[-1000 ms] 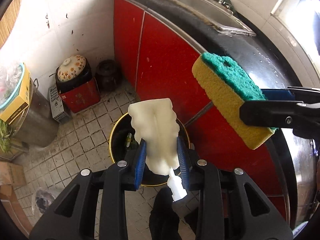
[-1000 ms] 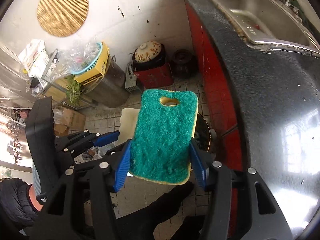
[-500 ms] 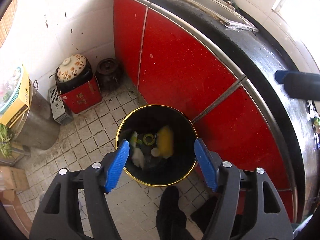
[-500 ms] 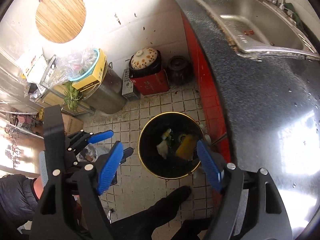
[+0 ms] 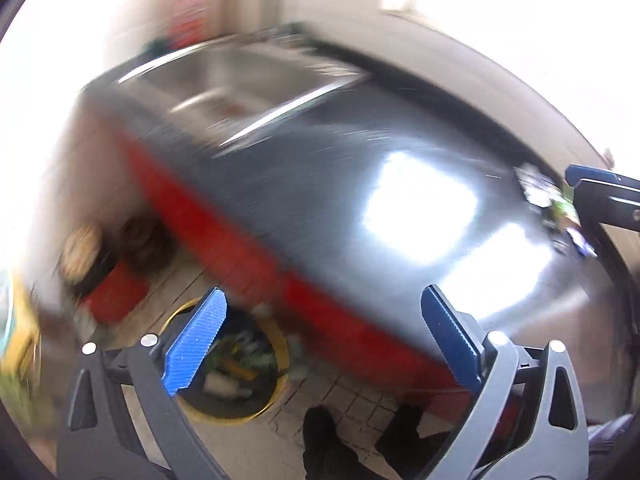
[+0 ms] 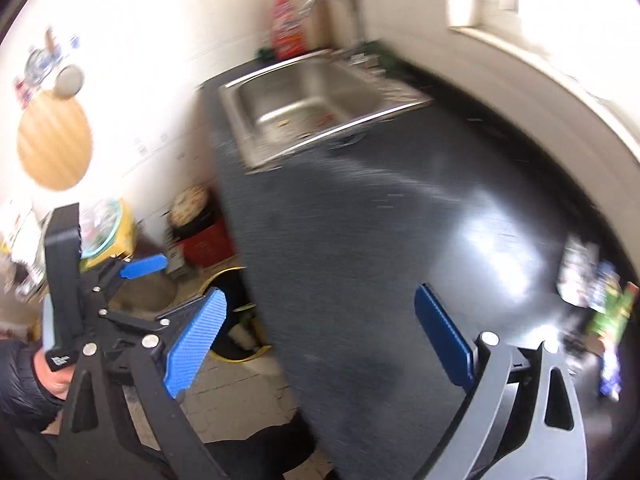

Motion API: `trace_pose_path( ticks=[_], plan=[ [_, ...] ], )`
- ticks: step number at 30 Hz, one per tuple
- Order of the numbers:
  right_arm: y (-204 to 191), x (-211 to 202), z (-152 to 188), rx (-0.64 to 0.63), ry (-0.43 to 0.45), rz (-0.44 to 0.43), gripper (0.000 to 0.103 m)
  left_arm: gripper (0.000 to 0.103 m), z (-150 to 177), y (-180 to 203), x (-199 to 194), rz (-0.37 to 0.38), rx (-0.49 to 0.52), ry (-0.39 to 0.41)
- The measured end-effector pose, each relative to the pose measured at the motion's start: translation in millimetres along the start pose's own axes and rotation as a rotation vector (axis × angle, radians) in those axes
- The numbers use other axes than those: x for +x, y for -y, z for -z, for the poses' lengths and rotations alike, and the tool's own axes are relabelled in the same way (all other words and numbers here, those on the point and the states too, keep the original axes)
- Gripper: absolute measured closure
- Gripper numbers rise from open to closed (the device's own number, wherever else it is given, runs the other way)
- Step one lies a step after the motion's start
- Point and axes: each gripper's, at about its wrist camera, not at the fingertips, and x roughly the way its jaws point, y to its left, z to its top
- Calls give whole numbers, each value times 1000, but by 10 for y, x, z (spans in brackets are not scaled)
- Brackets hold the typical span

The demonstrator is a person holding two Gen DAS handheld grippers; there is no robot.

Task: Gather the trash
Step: 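Move both open tools back over the countertop, then grasp the pill blister pack with the left tool while the right tool grasps the blue toothpaste tube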

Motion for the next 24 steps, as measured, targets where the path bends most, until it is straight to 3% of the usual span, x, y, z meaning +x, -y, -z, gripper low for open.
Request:
trace_pose_path(
  ticks=[7,13,18,24],
  plan=[
    [1312,-1060,653,253,108,289,11,8,-566,1653,237,193,270,-12],
    [2117,-1650,1365,470,146,404,11,8,-600,2670,342,296,407,-43],
    [2420,-1764,1703,546,144,427,11,8,-630,3020,470,297,472,-67],
    [2590,-1607,1688,537,118,422,11,8,-807,3100,733,269,463,-103]
  ],
)
